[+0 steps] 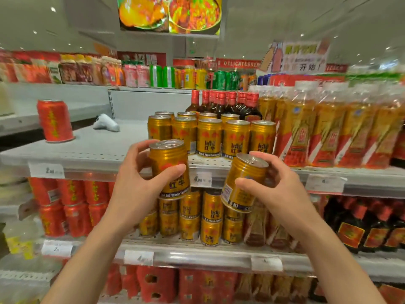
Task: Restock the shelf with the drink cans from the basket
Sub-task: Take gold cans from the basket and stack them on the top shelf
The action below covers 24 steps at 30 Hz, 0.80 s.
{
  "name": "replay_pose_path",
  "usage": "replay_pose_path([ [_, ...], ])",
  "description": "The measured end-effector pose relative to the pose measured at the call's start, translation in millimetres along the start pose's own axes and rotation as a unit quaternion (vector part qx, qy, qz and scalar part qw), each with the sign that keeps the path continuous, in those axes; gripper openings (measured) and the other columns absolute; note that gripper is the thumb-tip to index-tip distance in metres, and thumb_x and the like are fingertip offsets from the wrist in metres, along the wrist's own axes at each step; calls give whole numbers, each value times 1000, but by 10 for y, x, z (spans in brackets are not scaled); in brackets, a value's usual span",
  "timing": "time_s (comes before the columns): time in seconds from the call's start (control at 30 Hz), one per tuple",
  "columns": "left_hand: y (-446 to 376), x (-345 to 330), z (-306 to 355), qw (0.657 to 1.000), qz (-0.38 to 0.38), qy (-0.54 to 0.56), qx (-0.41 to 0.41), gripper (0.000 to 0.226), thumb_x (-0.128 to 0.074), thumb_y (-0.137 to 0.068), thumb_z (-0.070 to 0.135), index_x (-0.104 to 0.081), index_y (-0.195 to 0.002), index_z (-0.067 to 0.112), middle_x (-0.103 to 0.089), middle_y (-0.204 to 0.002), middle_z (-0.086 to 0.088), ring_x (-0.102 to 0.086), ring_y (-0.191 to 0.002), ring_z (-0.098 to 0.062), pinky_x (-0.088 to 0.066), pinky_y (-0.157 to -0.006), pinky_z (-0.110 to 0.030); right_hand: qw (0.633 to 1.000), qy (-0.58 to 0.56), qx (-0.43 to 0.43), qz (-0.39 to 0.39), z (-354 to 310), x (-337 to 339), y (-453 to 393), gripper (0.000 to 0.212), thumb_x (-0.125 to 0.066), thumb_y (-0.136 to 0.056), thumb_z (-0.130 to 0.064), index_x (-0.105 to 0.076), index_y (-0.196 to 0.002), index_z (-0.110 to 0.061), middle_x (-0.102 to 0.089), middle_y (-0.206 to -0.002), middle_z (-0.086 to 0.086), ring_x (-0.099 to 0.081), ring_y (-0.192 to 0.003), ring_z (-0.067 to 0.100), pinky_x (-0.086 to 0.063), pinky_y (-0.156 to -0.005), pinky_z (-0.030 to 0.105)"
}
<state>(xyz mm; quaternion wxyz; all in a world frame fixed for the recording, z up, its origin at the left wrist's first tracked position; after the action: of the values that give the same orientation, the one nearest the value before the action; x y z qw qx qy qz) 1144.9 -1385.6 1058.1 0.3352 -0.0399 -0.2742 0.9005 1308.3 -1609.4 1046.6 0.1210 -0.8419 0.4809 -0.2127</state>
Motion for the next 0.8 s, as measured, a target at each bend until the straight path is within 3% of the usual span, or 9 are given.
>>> replay_pose_path([
  [0.23, -717, 169, 337, 998, -8, 2, -62, 73, -79, -63, 52, -53, -129, 33, -68, -115, 11, -66, -104, -1, -50, -65, -4, 997, 35, 63, 33, -579, -167, -473, 64, -88, -75, -35, -59, -132, -38, -72, -113, -16, -68, -98, -8, -57, -76, 13],
  [0.33, -1028, 283, 431, 997, -25, -1, -68, 67, -79, -67, 51, -53, -127, 36, -69, -116, 10, -66, -106, -3, -50, -66, -7, 996, 35, 77, 39, -795, -284, -700, 68, -87, -76, -38, -57, -136, -37, -70, -119, -14, -68, -106, 0, -60, -87, 24],
  [0.47, -1437, 428, 423, 997, -42, -3, -68, 61, -82, -76, 41, -52, -128, 34, -69, -118, 4, -67, -108, -12, -53, -76, -24, 994, 27, 101, 35, -1029, -477, -1041, 69, -86, -78, -33, -55, -140, -29, -68, -124, -11, -67, -112, 6, -59, -95, 35],
  [0.8, -2187, 327, 283, 995, -81, 0, -52, 69, -80, -83, 38, -46, -142, 26, -63, -119, 6, -63, -103, -4, -52, -65, -16, 992, 76, 98, 29, -1113, -925, -1891, 86, -87, -76, -43, -46, -149, -26, -61, -135, -2, -62, -120, 17, -57, -99, 41],
])
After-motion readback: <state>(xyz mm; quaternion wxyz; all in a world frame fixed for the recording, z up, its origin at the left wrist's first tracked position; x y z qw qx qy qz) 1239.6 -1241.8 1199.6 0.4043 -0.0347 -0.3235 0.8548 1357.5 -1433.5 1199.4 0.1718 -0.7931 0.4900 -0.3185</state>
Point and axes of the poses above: each hand's wrist, its own y-axis away from the middle knuckle, its own x-axis out of the back of the hand, z = x × y, the point moved 6 cm from there along -y, towards the middle knuckle
